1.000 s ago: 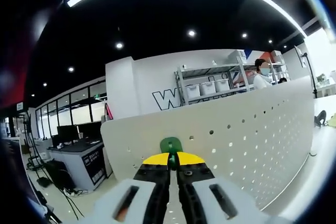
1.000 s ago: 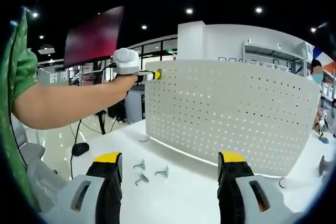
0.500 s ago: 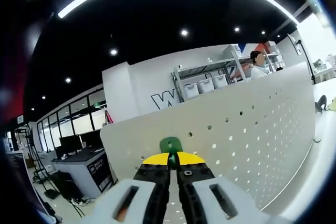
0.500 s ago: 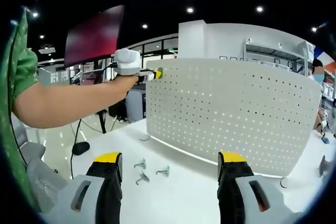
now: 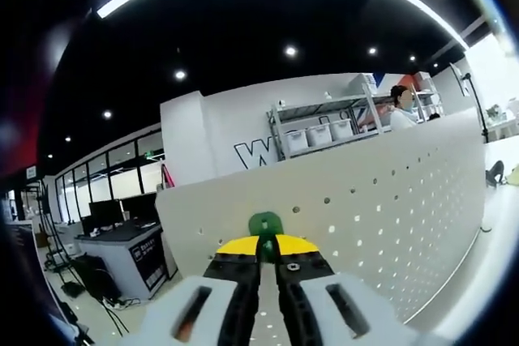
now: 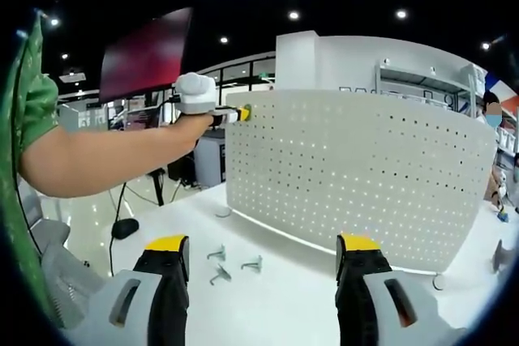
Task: Insert the hook assembly into the mounting plate slot until the hook locks in place.
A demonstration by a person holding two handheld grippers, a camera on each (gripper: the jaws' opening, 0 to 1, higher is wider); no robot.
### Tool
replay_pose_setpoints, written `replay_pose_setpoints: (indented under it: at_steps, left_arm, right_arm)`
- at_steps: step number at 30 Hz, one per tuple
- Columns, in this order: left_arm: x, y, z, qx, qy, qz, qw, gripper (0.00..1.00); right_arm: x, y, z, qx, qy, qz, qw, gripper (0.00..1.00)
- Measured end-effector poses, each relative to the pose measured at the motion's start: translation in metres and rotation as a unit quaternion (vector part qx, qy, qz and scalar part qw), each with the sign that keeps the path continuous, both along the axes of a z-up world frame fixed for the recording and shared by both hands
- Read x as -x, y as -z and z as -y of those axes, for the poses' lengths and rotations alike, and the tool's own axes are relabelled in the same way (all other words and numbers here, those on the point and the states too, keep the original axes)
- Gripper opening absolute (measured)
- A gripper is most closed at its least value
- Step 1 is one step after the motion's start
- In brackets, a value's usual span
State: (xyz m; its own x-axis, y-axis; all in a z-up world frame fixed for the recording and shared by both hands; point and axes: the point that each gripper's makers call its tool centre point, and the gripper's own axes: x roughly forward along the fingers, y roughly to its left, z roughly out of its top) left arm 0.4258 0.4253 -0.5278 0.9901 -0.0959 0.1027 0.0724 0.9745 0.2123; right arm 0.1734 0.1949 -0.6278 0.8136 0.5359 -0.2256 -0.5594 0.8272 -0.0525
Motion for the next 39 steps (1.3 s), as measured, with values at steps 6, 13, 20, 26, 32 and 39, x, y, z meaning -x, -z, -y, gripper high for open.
replay_pose_setpoints:
  at_steps: [6,13,20,26,32,39]
  left_arm:
    - [0.002,0.001,-0.001,0.009,0.002,-0.003,1.0,0.13]
    - [0.004,0.003,0.0,0.012,0.006,-0.007,0.9999,0.18]
    - [0.004,0.004,-0.001,0.009,0.006,-0.01,0.9999,0.2]
    - [0.001,0.009,-0.001,0.006,0.004,-0.018,0.9998,0.2]
    - [-0.001,0.01,-0.001,0.006,0.003,-0.02,0.9998,0.19]
    - [-0.002,0.01,-0.007,-0.003,-0.006,-0.022,0.9997,0.17]
  right_arm:
    - [0.0,0.0,-0.001,0.001,0.0,0.0,1.0,0.75]
    - [0.0,0.0,-0.002,0.002,-0.003,-0.001,1.0,0.75]
    - [0.002,0.0,-0.004,0.003,-0.006,-0.001,1.0,0.75]
    - [0.003,-0.002,-0.003,0.004,-0.006,0.001,1.0,0.75]
    - [0.004,0.0,-0.003,0.006,-0.005,-0.001,1.0,0.75]
    - [0.003,-0.002,-0.004,0.002,-0.006,0.0,1.0,0.75]
